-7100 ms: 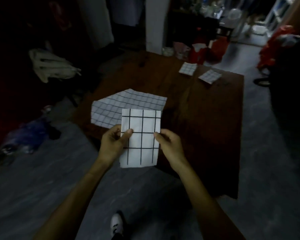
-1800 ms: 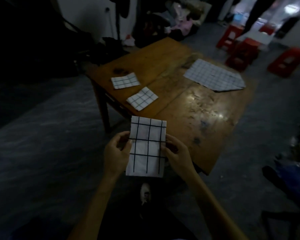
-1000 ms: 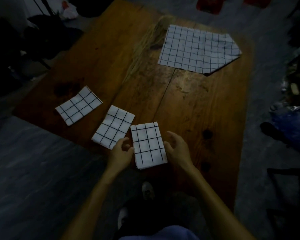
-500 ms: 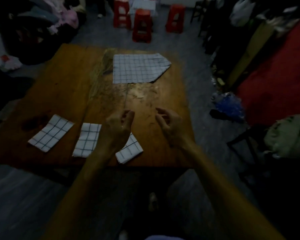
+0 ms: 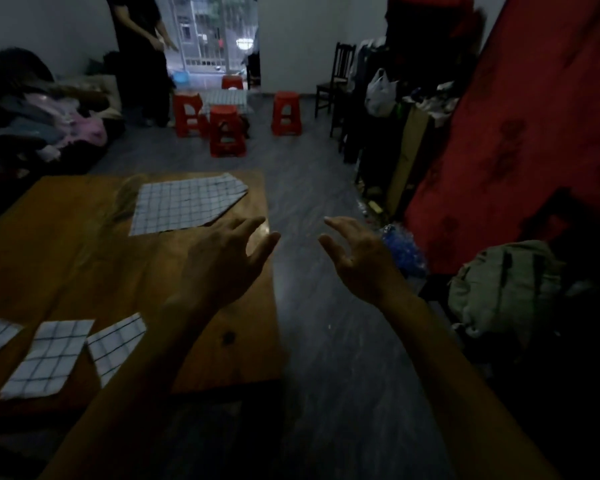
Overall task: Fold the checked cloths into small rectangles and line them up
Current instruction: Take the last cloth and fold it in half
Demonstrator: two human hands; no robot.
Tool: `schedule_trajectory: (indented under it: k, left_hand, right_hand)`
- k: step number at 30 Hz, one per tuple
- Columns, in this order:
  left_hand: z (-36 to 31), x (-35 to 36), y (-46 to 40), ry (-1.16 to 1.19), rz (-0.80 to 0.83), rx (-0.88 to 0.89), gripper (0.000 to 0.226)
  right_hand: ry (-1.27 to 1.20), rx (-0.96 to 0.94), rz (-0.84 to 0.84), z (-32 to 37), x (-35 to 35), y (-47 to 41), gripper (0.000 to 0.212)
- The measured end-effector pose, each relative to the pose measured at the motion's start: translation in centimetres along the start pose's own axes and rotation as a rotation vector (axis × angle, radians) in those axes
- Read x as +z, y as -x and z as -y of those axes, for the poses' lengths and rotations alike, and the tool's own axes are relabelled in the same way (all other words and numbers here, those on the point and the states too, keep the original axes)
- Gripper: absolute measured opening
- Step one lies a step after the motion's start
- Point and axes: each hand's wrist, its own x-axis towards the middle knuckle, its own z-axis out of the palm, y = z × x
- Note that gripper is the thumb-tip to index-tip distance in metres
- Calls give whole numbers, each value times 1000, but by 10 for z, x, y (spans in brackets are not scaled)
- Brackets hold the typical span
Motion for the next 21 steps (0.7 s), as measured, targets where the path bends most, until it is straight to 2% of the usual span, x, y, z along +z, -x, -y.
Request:
schedule_trajectory:
  k: [4, 8, 12, 19, 21]
  left_hand:
    - [-78, 19, -36, 38, -30, 58, 72]
    - [-111, 31, -64, -6, -59, 77, 73]
    - [-123, 42, -96, -37, -55, 66, 82]
    - [-118, 69, -177, 0, -92, -39, 78]
    - [-106, 87, -207, 39, -114, -64, 76]
  right_hand:
    - [19, 9, -40, -65, -70, -7, 60]
    - [35, -38, -13, -100, -106, -30, 59]
    - [45, -78, -28, -126, -113, -63, 59]
    - [52, -146, 3, -165, -92, -146, 64]
    - [65, -173, 6, -177, -79, -180, 60]
